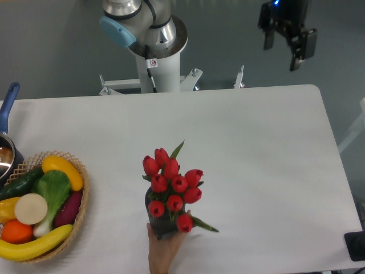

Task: Insert the flowers into the vase

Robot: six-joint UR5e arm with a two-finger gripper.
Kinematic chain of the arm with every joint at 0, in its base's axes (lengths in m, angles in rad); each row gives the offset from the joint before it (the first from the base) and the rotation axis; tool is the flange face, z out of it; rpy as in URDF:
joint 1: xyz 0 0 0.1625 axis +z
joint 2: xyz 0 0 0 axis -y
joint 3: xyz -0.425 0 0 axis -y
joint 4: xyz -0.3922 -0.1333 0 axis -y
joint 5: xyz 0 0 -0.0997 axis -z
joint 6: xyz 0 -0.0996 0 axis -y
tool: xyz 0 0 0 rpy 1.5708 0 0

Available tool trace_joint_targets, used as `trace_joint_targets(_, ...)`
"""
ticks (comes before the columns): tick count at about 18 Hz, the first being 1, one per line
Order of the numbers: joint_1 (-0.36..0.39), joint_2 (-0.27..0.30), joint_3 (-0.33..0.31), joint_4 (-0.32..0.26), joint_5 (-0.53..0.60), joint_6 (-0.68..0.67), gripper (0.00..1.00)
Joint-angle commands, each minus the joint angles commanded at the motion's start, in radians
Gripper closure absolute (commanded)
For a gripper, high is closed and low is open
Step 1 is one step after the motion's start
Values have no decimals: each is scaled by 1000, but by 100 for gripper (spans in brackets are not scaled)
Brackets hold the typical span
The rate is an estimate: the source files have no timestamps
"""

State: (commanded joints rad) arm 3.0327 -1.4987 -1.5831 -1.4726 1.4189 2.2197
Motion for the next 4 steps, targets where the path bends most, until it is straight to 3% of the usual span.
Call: trace_joint_targets(4,-2,6,-11,5,-2,-2,0)
